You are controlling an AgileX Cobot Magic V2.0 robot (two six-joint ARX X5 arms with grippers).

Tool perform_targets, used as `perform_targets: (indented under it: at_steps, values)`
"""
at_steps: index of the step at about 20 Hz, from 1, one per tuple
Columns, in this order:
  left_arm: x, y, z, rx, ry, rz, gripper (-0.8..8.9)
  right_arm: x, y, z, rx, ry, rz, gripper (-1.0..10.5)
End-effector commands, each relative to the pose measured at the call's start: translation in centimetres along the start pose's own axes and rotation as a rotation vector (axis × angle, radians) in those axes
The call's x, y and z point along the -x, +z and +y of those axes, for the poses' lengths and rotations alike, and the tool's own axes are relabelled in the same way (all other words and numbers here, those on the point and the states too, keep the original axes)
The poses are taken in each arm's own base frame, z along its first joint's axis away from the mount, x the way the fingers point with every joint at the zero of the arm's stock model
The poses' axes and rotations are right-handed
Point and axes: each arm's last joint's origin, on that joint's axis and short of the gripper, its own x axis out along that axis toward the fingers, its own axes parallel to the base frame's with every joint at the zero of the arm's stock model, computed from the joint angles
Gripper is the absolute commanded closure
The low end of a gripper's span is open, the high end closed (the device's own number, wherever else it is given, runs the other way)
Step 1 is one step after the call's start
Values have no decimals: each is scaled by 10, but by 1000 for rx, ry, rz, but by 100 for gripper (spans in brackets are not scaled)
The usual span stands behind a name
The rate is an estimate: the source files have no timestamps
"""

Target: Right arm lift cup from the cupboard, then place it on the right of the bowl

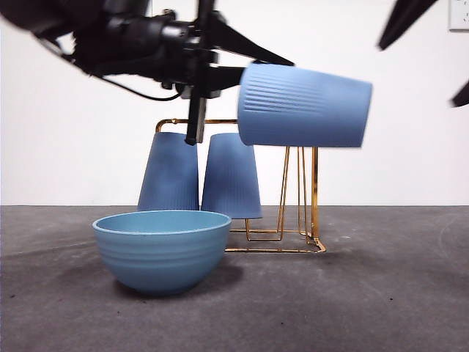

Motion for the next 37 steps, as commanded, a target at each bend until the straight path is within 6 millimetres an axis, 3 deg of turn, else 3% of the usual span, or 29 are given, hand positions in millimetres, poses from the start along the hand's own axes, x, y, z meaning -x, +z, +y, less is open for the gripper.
perform_targets:
  at_steps: [1, 6, 9, 16, 19, 30, 32, 37]
  values:
    - [-14, -4, -12, -194, 236, 64, 801, 11, -3, 2, 18, -19, 5, 437]
    - [-38, -12, -61, -442, 548, 136, 802, 26, -11, 4, 10, -12, -14, 437]
    - [-54, -19, -74, -546, 682, 168, 802, 28, -12, 4, 5, -11, -18, 437]
    - [-105, -31, -56, -755, 943, 373, 802, 28, -11, 4, -6, -11, -20, 437]
    - [-124, -36, -52, -784, 970, 444, 802, 27, -11, 4, -5, -11, -23, 437]
    - [-143, -48, -31, -796, 1027, 527, 801, 27, -11, 4, -4, -13, -24, 437]
    - [-143, -49, -31, -797, 1026, 528, 762, 27, -11, 4, -3, -16, -25, 437]
    - [-143, -47, -36, -790, 1023, 507, 348, 27, -11, 4, -1, -18, -25, 437]
